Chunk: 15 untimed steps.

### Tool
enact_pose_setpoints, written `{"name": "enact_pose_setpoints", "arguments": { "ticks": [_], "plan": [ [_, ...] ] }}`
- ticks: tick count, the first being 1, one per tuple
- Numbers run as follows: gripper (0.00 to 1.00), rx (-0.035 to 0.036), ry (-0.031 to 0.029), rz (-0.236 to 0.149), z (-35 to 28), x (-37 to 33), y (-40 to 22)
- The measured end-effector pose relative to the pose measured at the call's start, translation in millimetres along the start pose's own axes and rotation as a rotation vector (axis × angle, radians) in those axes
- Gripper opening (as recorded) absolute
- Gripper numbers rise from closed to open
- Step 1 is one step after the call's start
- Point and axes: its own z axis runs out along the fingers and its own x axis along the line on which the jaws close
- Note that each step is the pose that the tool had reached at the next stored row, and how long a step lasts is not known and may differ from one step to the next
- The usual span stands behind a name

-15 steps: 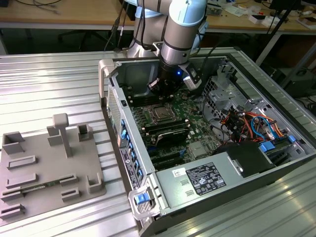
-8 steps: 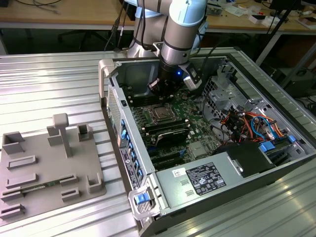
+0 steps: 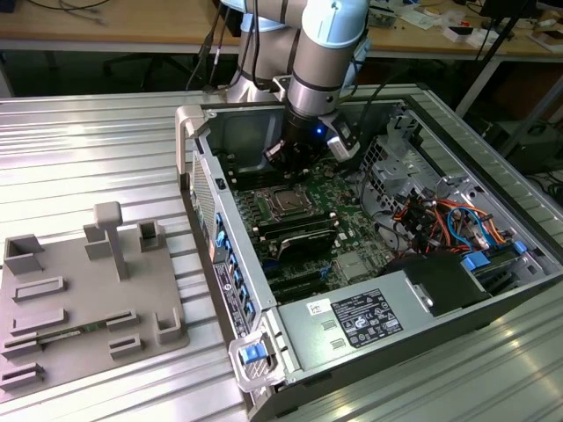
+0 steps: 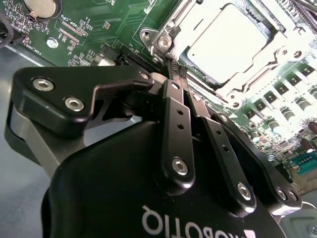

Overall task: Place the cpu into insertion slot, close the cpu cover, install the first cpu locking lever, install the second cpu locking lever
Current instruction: 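Install the first cpu locking lever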

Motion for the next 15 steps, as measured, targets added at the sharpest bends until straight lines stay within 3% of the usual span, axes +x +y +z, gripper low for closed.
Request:
{"name": "enact_pose_setpoints", "arguments": {
  "ticks": [8, 15],
  "plan": [
    [0.11, -0.0001, 0.0003, 0.0, 0.4, -0.3, 2.2],
    [0.11, 0.001, 0.0008, 0.0, -5.7, -0.4, 2.1]
  ]
}}
